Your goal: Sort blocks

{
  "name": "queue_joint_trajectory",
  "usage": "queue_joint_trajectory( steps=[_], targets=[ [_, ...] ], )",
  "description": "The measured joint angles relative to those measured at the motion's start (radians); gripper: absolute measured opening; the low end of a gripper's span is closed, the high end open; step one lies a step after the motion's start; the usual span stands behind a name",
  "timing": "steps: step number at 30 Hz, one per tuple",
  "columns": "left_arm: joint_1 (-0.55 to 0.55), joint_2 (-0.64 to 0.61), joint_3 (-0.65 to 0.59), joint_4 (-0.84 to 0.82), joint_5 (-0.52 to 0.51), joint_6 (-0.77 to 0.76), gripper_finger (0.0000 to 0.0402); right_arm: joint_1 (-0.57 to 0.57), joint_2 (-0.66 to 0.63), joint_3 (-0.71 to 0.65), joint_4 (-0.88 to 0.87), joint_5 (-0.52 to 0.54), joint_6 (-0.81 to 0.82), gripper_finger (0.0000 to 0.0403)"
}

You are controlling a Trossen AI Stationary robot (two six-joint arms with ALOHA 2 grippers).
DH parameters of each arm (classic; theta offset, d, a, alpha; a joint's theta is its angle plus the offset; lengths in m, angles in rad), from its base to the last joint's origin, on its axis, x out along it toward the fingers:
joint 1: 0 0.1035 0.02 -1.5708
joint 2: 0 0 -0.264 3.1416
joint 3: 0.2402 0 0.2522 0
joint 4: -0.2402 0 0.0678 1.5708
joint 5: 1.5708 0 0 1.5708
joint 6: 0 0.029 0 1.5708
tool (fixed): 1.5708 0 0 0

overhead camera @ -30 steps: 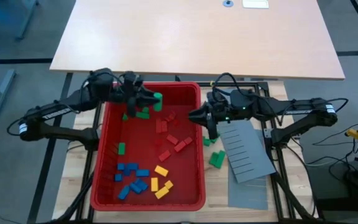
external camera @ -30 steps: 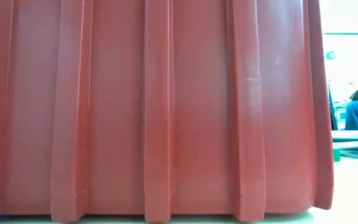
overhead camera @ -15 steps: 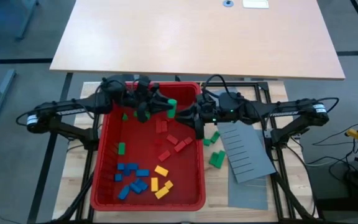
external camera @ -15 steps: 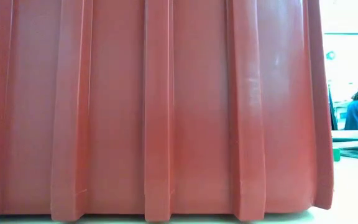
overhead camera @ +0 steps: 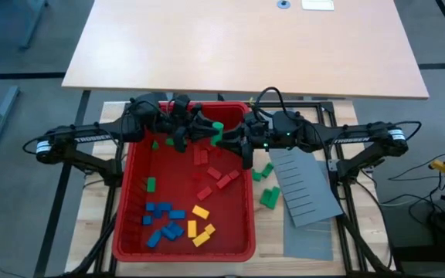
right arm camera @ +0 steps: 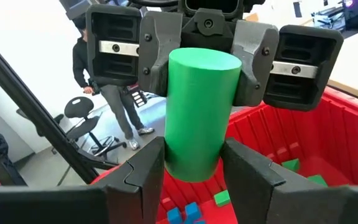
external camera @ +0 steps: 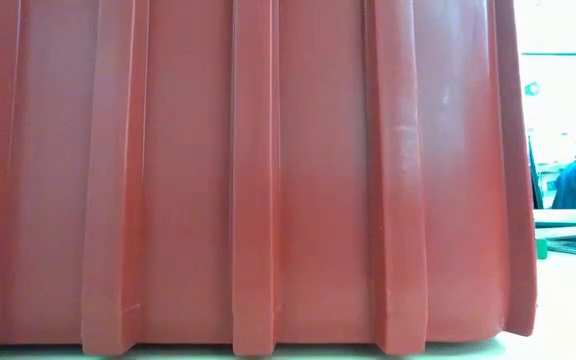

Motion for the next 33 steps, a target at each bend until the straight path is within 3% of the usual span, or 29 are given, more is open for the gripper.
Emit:
queue_joint_trajectory(
  steps=[9, 22, 33],
  targets=[
    [0.000, 0.000, 0.000, 0.005, 0.000, 0.008, 0.0102, -0.004, 0.000, 0.000, 0.007, 0.000, 0.009, 0.0128],
    [-0.002, 0.001, 0.000, 0.008, 0.011, 0.015, 0.0102, -0.006, 0.000, 0.000, 0.018, 0.006, 0.028, 0.0182],
    [-0.002, 0.001, 0.000, 0.023, 0.013, 0.015, 0.0102, -0.008, 0.051, 0.001, 0.115, -0.045, 0.072, 0.0172]
  ],
)
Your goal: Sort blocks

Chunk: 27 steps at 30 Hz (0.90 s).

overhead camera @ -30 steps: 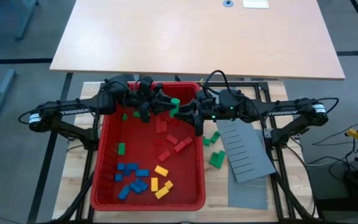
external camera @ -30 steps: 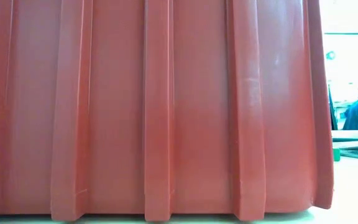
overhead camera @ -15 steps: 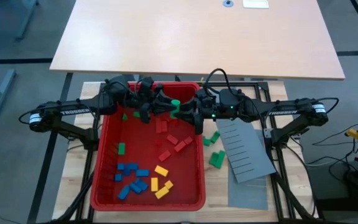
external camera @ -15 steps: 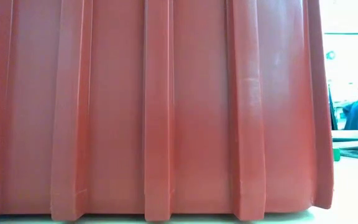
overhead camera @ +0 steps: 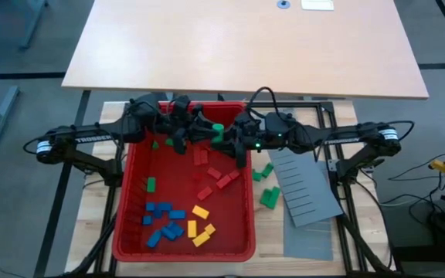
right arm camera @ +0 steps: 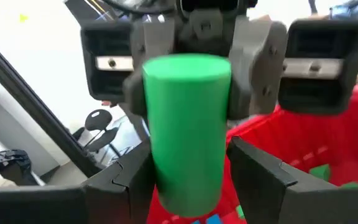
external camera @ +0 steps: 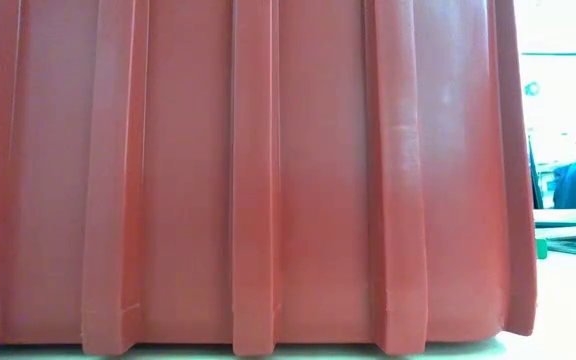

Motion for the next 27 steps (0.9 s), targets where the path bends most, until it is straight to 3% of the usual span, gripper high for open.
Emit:
queue_joint_trajectory(
  steps=[13, 27],
  targets=[
    [0.000, 0.000, 0.000, 0.010, -0.004, -0.004, 0.0102, 0.001, 0.069, -0.001, 0.131, -0.035, 0.032, 0.0161],
    [0.000, 0.000, 0.000, 0.007, -0.004, 0.000, 0.0102, 0.001, 0.063, -0.001, 0.130, -0.037, 0.015, 0.0151]
  ],
)
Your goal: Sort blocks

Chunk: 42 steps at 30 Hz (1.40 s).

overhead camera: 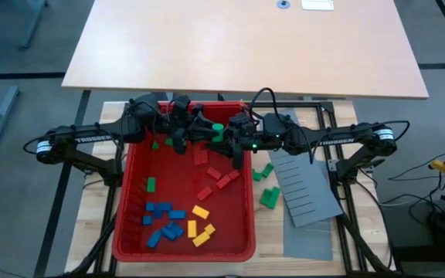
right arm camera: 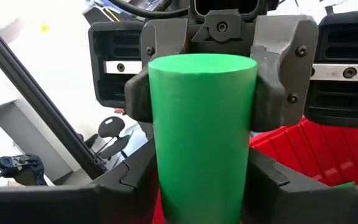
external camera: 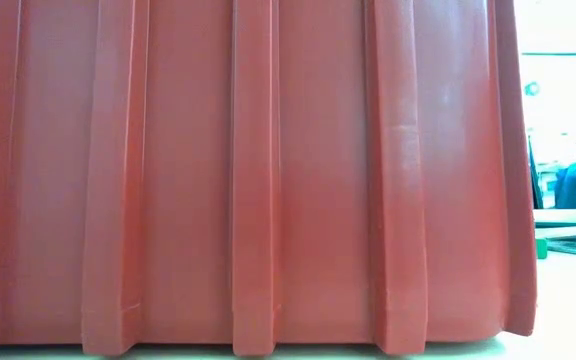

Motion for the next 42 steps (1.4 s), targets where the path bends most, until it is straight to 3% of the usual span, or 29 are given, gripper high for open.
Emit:
queue_joint_trajectory(
  steps=[10, 17, 19, 25, 28, 33, 42],
  targets=[
    [0.000, 0.000, 0.000, -0.003, 0.002, -0.004, 0.0102, 0.000, 0.000, 0.000, -0.001, 0.000, -0.026, 0.0108],
    [0.000, 0.000, 0.000, -0.003, 0.001, -0.004, 0.0102, 0.000, -0.001, 0.000, 0.000, 0.000, -0.034, 0.0108],
    [0.000, 0.000, 0.000, -0.004, 0.000, -0.012, 0.0136, 0.000, -0.002, 0.000, -0.003, 0.000, -0.034, 0.0108],
    [0.000, -0.003, 0.000, -0.027, 0.001, -0.031, 0.0324, 0.000, -0.030, 0.000, -0.044, 0.000, -0.050, 0.0110],
    [0.000, -0.006, 0.000, -0.049, 0.001, -0.033, 0.0369, 0.000, -0.064, 0.000, -0.107, 0.000, -0.076, 0.0108],
    [0.000, -0.018, 0.000, -0.074, 0.001, -0.020, 0.0368, 0.000, -0.138, 0.000, -0.288, 0.000, -0.085, 0.0108],
    [0.006, -0.071, 0.000, -0.233, 0.001, 0.030, 0.0335, 0.001, -0.298, 0.000, -0.867, -0.001, -0.057, 0.0108]
  ],
)
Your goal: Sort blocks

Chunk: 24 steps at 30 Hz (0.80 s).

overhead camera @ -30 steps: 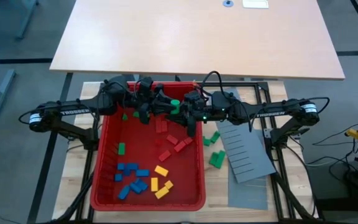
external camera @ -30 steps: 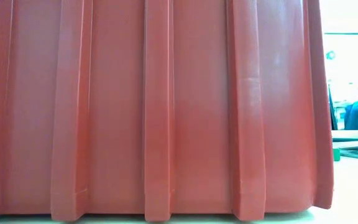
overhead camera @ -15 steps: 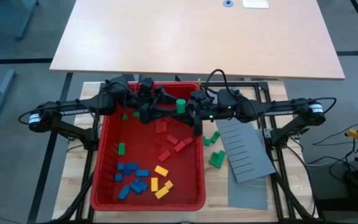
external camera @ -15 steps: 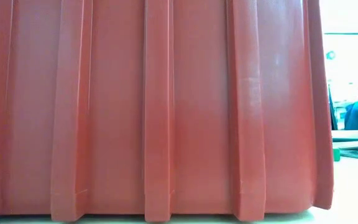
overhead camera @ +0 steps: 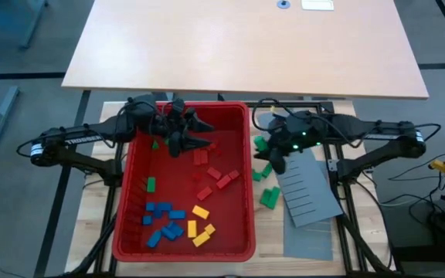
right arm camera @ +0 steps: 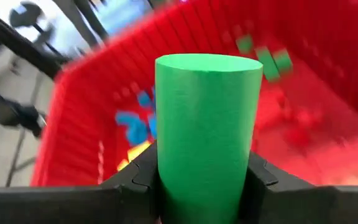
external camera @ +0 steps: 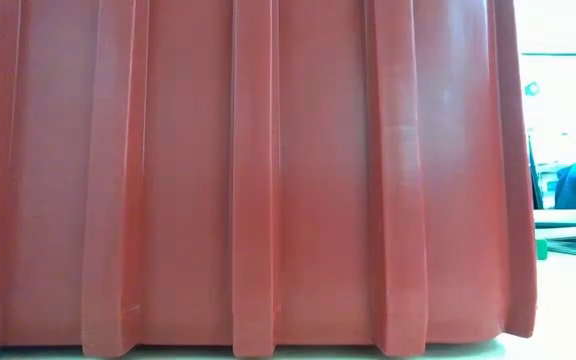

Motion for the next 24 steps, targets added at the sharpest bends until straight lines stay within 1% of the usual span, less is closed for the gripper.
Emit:
queue_joint_trajectory(
  steps=[2, 6, 8, 12, 15, 19, 21, 24],
  targets=[
    [0.002, -0.012, 0.000, -0.041, 0.000, 0.007, 0.0335, 0.002, -0.032, 0.000, -0.112, -0.003, 0.014, 0.0107],
    [0.003, -0.027, 0.000, -0.091, -0.002, 0.020, 0.0335, 0.002, -0.070, 0.000, -0.296, -0.065, 0.052, 0.0108],
    [0.004, -0.028, 0.000, -0.106, -0.003, 0.023, 0.0335, 0.002, -0.074, 0.000, -0.362, -0.112, 0.073, 0.0112],
    [0.006, -0.028, 0.000, -0.138, -0.010, 0.041, 0.0334, 0.002, -0.068, 0.000, -0.460, -0.208, 0.102, 0.0134],
    [0.011, -0.028, 0.000, -0.191, -0.025, 0.059, 0.0331, 0.005, -0.058, -0.005, -0.484, -0.211, 0.103, 0.0139],
    [0.023, -0.033, 0.000, -0.304, -0.030, 0.092, 0.0331, 0.008, -0.051, -0.006, -0.473, -0.210, 0.101, 0.0133],
    [0.031, -0.039, 0.000, -0.393, -0.038, 0.123, 0.0331, 0.008, -0.050, -0.006, -0.473, -0.207, 0.099, 0.0130],
    [0.037, -0.046, 0.000, -0.537, -0.084, 0.180, 0.0330, 0.008, -0.050, -0.006, -0.473, -0.201, 0.090, 0.0129]
  ],
)
